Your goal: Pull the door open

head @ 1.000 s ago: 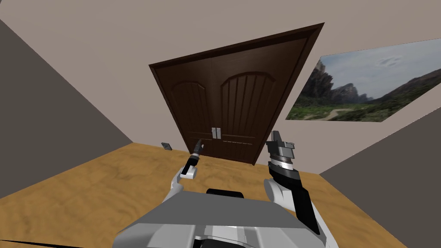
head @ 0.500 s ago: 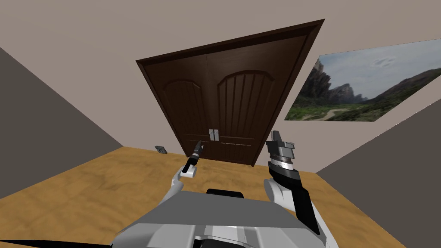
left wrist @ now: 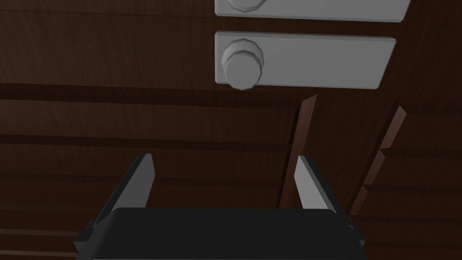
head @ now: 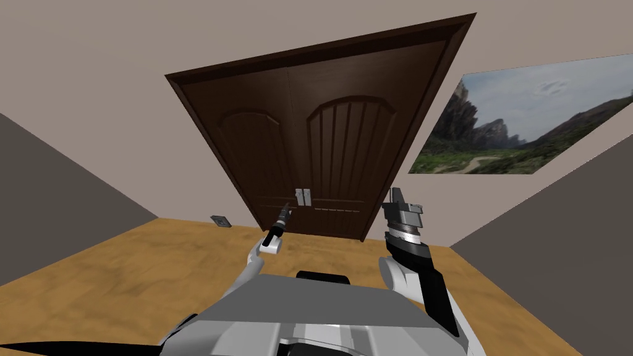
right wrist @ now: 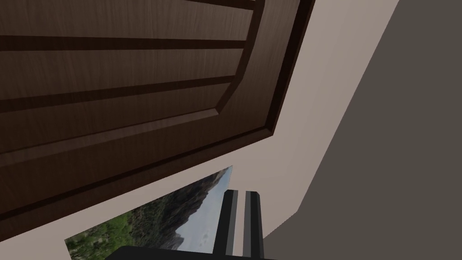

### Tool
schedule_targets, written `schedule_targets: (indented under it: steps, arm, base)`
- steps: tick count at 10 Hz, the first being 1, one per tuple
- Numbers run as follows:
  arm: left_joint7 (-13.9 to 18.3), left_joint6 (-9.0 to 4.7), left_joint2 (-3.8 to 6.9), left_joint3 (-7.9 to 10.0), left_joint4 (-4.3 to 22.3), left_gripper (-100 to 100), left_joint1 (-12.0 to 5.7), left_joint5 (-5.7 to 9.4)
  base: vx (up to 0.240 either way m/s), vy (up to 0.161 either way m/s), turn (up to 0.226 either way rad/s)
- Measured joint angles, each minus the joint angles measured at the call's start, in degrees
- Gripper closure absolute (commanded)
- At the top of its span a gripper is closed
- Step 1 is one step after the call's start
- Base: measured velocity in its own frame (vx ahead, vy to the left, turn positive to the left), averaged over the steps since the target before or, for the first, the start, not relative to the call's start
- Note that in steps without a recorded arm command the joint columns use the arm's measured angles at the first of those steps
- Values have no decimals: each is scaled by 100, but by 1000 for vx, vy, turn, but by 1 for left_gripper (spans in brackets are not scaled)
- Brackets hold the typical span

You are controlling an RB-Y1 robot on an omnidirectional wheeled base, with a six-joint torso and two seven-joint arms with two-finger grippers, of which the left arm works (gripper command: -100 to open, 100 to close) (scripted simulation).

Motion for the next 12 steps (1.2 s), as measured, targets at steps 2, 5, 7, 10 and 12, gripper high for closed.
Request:
schedule_targets:
  steps: [2,5,7,10,12]
  arm:
    - [26,-18,37,-9,244,-100,-114,5]
    - [-9,-3,110,203,313,-100,52,29]
    - [45,-59,279,319,514,-100,85,74]
    - [100,-19,505,614,720,-100,126,149]
    - [165,-75,591,657,785,-100,139,178]
  base:
    - [109,1,-47]
    - [-52,45,96]
    - [0,34,41]
    - [120,33,-35]
    - [190,-18,-105]
